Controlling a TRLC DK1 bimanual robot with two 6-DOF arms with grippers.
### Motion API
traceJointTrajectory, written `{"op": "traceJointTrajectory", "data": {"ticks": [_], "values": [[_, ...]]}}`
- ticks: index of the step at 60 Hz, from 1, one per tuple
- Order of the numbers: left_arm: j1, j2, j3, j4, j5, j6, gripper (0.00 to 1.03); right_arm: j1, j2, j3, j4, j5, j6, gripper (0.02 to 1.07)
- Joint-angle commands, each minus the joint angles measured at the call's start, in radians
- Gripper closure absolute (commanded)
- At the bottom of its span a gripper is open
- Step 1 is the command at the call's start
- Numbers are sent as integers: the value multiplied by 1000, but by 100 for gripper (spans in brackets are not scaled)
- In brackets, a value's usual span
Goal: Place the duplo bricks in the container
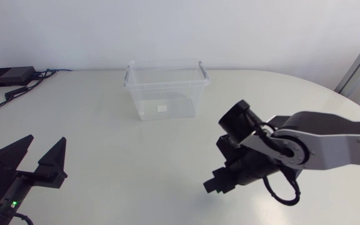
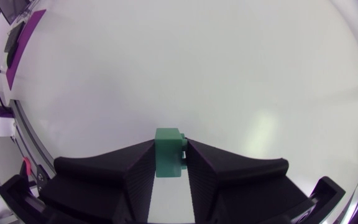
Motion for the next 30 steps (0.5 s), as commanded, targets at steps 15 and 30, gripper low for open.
{"op": "traceJointTrajectory", "data": {"ticks": [15,30], "values": [[-1,-10,-15,0,10,-21,3,-90,-122,148,19,7,-14,78],[1,-10,-15,0,10,-21,3,-138,-91,217,193,9,-39,78]]}}
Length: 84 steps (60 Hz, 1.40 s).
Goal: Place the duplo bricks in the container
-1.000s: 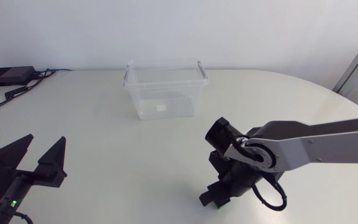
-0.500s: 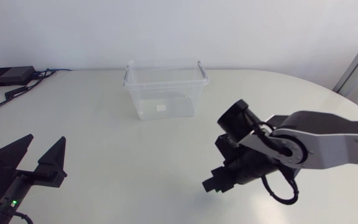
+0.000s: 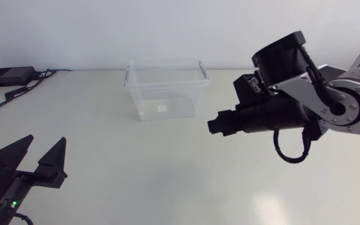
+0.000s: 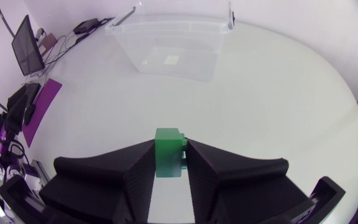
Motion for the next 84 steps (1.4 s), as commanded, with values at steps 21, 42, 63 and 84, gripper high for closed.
{"op": "traceJointTrajectory", "data": {"ticks": [21,42,63,84], "values": [[1,-10,-15,0,10,-21,3,-30,176,151,347,75,-55,78],[-1,-10,-15,0,10,-21,3,-36,367,291,487,77,-92,79],[-1,-10,-15,0,10,-21,3,-27,511,414,549,80,-93,79],[-1,-10,-15,0,10,-21,3,-27,612,524,545,80,-100,79]]}}
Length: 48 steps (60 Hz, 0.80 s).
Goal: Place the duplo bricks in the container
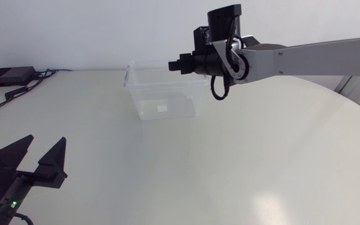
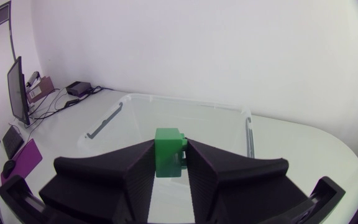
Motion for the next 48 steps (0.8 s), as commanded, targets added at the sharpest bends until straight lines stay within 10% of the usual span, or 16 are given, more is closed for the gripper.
{"op": "traceJointTrajectory", "data": {"ticks": [1,48], "values": [[-1,-10,-15,0,10,-21,3,4,40,45,15,3,-16,79],[-1,-10,-15,0,10,-21,3,-8,224,234,10,5,-16,77]]}}
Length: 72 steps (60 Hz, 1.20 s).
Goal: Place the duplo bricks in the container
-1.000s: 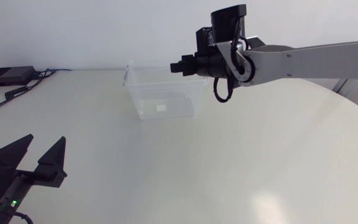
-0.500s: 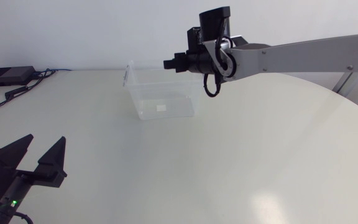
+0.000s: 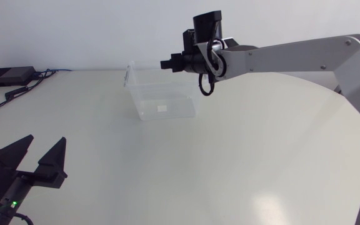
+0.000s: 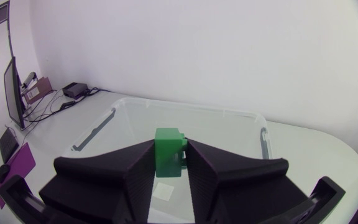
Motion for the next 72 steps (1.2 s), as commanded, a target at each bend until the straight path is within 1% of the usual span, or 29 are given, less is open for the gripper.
{"op": "traceJointTrajectory", "data": {"ticks": [1,2,3,4,5,6,7,12,37,55,66,72], "values": [[1,-10,-15,0,10,-21,3,-7,38,37,10,11,-16,72],[-1,-10,-15,0,10,-21,3,-7,38,39,9,19,-16,65],[-1,-10,-15,0,10,-21,3,-6,38,41,1,31,-17,51],[-1,-10,-15,0,10,-21,3,-3,38,45,-11,50,-20,28],[-1,-10,-15,0,10,-21,3,-1,41,53,-25,68,-23,8],[-1,-10,-15,0,10,-23,3,1,43,57,-36,77,-23,4],[-1,-10,-15,0,10,-21,3,2,43,60,-39,82,-23,6],[1,-10,-15,0,10,-21,3,2,40,62,-40,99,-23,6],[1,-10,-15,0,10,-21,3,4,0,28,-48,97,-23,6],[-1,-10,-15,0,10,-21,3,-9,-223,-168,-28,96,-23,6],[-1,-10,-15,0,10,-21,3,7,-393,-298,-31,99,-28,6],[-1,-10,-15,0,10,-21,3,11,-519,-403,-28,100,-28,6]]}}
